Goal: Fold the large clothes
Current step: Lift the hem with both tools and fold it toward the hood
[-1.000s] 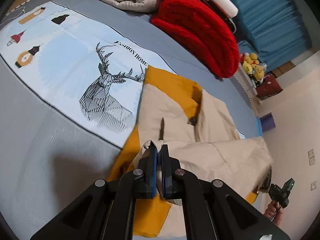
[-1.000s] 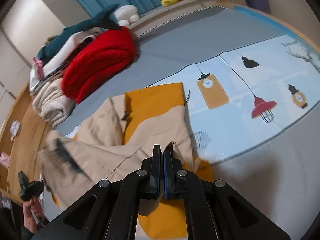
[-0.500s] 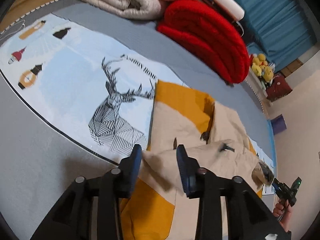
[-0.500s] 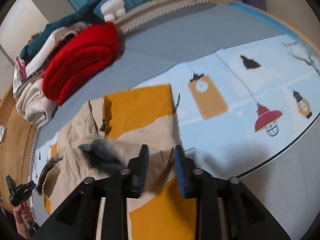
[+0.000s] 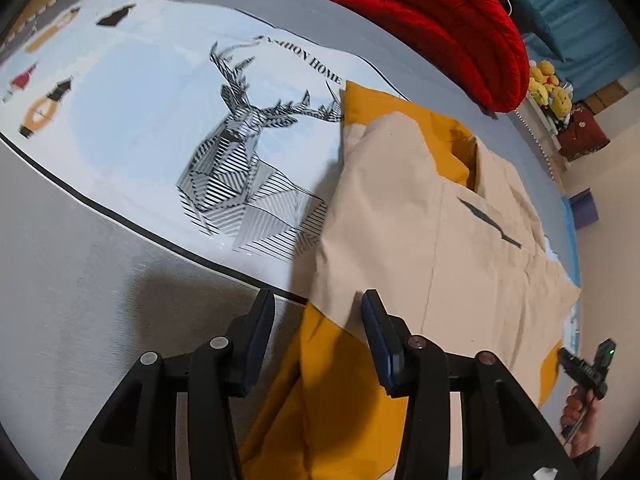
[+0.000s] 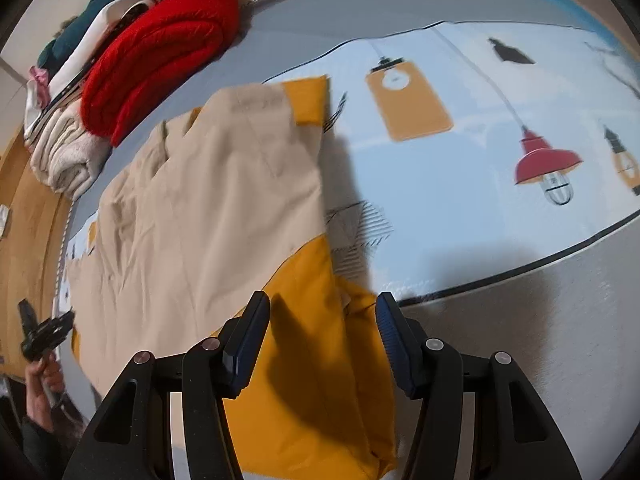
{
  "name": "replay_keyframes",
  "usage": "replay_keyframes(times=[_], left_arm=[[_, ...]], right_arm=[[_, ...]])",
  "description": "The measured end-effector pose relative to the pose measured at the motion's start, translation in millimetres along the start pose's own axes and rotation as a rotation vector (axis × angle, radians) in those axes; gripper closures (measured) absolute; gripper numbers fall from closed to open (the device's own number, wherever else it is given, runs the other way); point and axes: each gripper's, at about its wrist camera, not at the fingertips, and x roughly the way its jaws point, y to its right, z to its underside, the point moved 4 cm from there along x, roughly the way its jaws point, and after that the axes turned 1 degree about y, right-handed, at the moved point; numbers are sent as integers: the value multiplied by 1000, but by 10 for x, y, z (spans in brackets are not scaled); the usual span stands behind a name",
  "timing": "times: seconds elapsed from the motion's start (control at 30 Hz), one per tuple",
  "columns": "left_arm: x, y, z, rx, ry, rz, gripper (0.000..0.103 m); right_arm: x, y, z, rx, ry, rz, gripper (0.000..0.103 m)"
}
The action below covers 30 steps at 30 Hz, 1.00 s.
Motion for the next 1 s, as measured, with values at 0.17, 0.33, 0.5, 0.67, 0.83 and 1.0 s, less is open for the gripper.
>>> replay_keyframes(times=[0.17, 0.33, 0.5, 0.67, 0.83, 1.0], left_arm=[[6, 182, 34, 67, -11, 23, 93], [-277, 397, -79, 144, 78, 16, 100], [-609, 569, -270, 146, 210, 45, 100], [-695, 703, -533, 169, 330, 17, 101], [-504, 737, -826, 147, 417, 14, 101], [146, 531, -836, 96, 282, -70, 101]], right_arm=[[-15, -185, 70, -130, -8, 19, 58], [-209, -315, 38, -175, 66, 19, 99], [-655, -557, -150, -216, 226, -7, 100], [-911, -753, -418, -215, 391, 1, 100], [-753, -805, -711, -160, 467, 63, 100], [-252, -707, -834, -121, 410, 162, 100]])
